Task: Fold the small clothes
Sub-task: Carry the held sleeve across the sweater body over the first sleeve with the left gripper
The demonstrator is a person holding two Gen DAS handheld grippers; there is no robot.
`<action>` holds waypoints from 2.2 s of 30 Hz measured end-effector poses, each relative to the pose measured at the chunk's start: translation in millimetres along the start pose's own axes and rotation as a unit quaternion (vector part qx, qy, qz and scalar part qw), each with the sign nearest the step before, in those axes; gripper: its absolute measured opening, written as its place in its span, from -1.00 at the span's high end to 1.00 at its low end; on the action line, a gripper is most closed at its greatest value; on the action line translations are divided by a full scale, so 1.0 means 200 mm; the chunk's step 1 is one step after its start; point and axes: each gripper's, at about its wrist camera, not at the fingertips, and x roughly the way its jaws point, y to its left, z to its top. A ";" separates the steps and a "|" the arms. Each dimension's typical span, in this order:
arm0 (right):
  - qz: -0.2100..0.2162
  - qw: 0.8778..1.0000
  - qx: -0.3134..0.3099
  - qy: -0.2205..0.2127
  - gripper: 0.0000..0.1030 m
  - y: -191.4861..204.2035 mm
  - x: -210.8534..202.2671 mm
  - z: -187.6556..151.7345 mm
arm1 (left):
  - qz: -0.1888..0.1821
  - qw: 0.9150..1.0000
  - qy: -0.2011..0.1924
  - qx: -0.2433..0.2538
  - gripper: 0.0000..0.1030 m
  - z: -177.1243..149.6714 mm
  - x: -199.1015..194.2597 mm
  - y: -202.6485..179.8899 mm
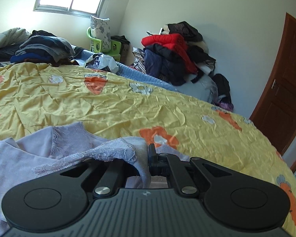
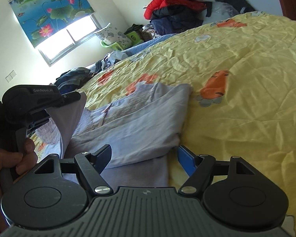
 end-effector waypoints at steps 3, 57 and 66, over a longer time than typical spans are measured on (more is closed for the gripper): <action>-0.020 1.000 -0.014 -0.005 -0.49 -0.01 0.00 -0.01 | 0.005 1.000 0.008 0.009 0.93 -0.03 0.02 -0.01; -0.038 0.999 -0.009 -0.023 -0.50 -0.14 -0.11 -0.07 | -0.032 0.986 0.083 0.141 0.93 -0.19 0.16 -0.40; -0.048 0.998 -0.007 -0.032 -0.51 -0.16 -0.15 -0.06 | -0.032 0.984 0.111 0.136 0.86 -0.19 0.19 -0.42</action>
